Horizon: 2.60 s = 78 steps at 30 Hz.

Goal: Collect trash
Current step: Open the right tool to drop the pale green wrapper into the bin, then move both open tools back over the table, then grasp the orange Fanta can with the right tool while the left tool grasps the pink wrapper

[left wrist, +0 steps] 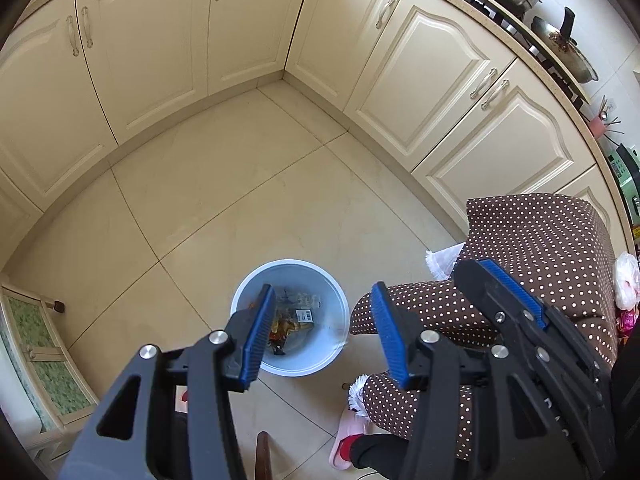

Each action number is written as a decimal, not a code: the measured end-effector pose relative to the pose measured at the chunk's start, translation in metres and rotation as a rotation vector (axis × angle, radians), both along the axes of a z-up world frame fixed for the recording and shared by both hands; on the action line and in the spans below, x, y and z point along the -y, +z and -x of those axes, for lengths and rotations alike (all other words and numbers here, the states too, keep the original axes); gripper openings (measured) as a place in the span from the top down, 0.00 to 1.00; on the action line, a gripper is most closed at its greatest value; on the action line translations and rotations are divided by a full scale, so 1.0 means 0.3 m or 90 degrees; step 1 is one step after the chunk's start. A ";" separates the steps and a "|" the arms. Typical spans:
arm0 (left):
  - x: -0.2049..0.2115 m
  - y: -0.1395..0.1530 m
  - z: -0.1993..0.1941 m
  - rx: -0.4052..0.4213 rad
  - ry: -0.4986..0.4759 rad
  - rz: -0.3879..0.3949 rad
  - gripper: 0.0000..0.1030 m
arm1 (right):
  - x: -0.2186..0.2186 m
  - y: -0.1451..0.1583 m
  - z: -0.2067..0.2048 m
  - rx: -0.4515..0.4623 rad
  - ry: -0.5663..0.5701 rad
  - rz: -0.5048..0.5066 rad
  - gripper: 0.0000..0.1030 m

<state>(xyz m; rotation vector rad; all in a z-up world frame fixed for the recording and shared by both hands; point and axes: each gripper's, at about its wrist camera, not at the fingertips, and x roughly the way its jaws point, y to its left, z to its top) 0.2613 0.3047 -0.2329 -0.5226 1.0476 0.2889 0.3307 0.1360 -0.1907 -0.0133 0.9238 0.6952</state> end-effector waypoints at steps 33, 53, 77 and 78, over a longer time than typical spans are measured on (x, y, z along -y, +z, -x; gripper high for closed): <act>1.166 0.392 -0.152 0.165 -0.381 -0.069 0.48 | 1.382 0.353 0.228 0.187 -0.519 -0.055 0.48; 1.543 0.347 -0.290 0.146 -0.459 -0.110 0.48 | 1.898 0.091 0.102 -0.033 -0.597 -0.281 0.48; 1.642 0.274 -0.444 0.147 -0.472 -0.052 0.82 | 1.852 0.161 0.090 0.075 -0.581 -0.192 0.77; 1.635 0.283 -0.436 0.157 -0.469 -0.054 0.84 | 1.848 0.162 0.090 0.076 -0.580 -0.192 0.77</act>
